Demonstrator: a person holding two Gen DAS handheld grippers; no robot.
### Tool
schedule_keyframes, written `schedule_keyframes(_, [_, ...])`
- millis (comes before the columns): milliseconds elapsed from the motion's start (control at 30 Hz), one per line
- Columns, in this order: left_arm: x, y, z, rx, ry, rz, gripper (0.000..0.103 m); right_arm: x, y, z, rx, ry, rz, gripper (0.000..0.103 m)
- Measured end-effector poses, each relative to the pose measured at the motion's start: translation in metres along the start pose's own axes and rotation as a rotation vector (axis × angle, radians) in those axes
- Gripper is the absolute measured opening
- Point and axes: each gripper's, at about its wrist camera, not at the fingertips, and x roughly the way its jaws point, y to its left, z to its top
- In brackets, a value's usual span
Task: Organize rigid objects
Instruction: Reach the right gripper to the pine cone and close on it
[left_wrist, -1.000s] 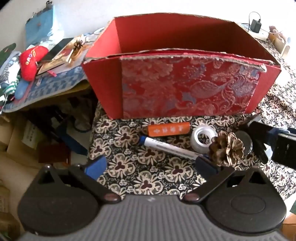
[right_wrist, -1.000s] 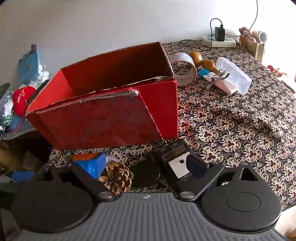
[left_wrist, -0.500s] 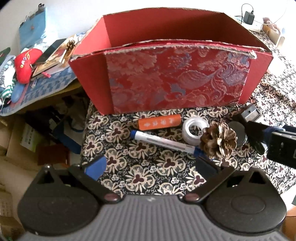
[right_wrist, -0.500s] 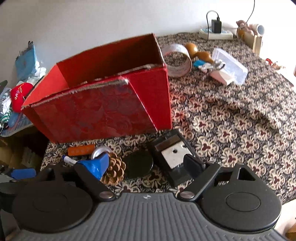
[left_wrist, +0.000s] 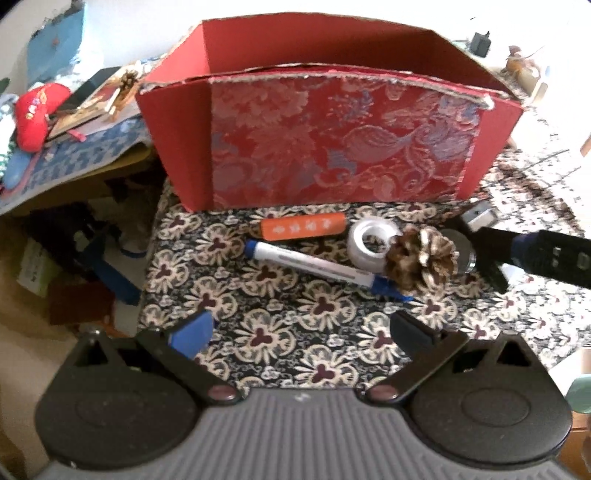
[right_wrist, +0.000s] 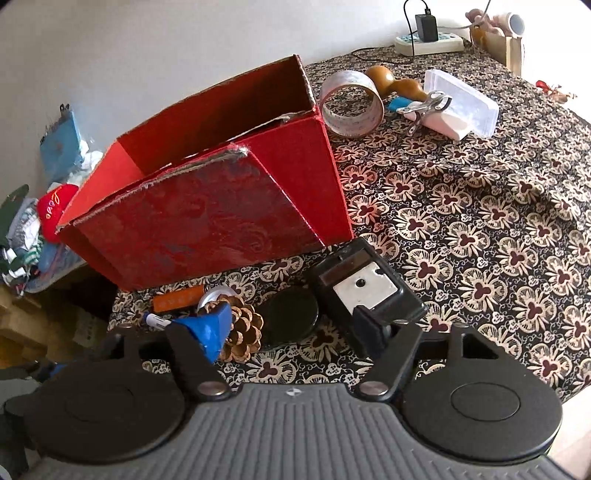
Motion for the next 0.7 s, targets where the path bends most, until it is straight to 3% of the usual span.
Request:
schedule_keyframes(200, [-0.007,-0.003,-0.003,0.022,-0.042,-0.087,0.102,-0.001,-0.009,0.001,0.066,0.001,0.111,0.036])
schedule_keyframes(333, [-0.007,-0.011,-0.001,0.053,-0.012,-0.169,0.102,0.000,-0.011,0.003,0.086,0.005,0.175,0.028])
schedule_keyframes(533, [0.007,-0.017,0.006,0.069,0.025,-0.269,0.101,0.004,-0.010,0.007,0.093,0.086,0.241,0.025])
schedule_keyframes(700, [0.009,-0.024,0.011,0.096,0.010,-0.269,0.091,0.011,-0.011,0.009,0.085,0.104,0.257,0.024])
